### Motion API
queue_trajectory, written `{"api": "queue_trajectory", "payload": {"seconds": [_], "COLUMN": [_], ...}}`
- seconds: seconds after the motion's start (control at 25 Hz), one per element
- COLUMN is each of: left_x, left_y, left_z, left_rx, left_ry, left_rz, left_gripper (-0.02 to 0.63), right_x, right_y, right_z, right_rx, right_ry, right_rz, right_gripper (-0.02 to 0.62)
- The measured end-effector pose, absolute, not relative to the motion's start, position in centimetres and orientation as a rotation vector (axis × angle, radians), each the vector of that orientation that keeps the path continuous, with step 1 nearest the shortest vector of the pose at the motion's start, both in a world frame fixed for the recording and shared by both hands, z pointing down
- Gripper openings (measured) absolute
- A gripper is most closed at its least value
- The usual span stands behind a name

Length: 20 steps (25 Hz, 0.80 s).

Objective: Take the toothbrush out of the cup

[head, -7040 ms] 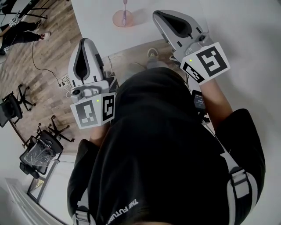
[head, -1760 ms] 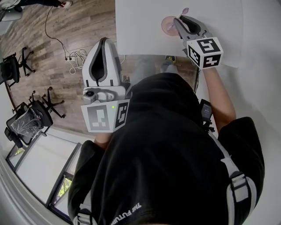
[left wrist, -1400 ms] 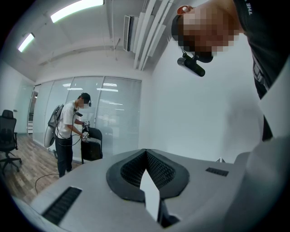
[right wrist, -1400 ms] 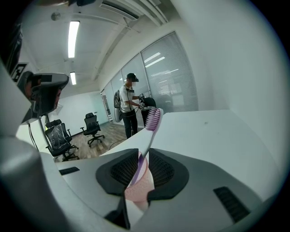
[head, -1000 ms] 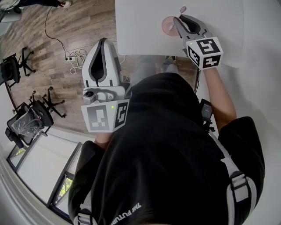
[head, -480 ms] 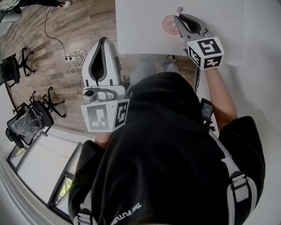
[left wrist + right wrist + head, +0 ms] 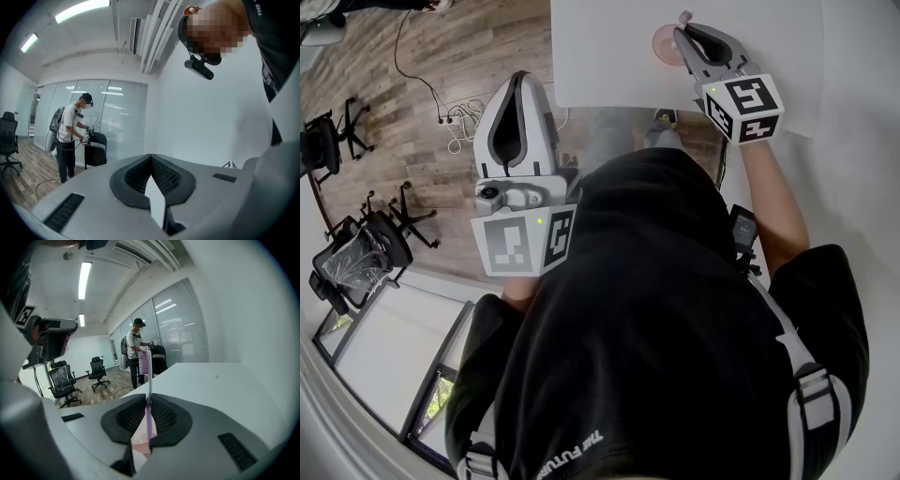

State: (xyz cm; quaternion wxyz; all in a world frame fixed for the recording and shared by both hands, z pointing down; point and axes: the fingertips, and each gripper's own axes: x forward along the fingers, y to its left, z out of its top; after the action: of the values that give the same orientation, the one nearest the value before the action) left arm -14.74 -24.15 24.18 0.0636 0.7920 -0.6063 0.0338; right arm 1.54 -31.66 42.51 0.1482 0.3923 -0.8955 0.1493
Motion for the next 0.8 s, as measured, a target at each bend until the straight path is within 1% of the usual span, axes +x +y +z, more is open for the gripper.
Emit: {"api": "queue_trajectory", "payload": {"seconds": [0.8], "left_x": [-15.3], "left_y": [-24.0], "left_z": [26.2], "left_rx": [2.387], "left_ry": [-1.814], "left_rz": [-0.009], "left_gripper": [0.008], "right_x": [1.2], "right_y": [-31.7], "right_z": [39.1], "right_rx": [1.141], "right_ry": [-2.628], "right_rz": [0.38], "right_gripper": [0.048]}}
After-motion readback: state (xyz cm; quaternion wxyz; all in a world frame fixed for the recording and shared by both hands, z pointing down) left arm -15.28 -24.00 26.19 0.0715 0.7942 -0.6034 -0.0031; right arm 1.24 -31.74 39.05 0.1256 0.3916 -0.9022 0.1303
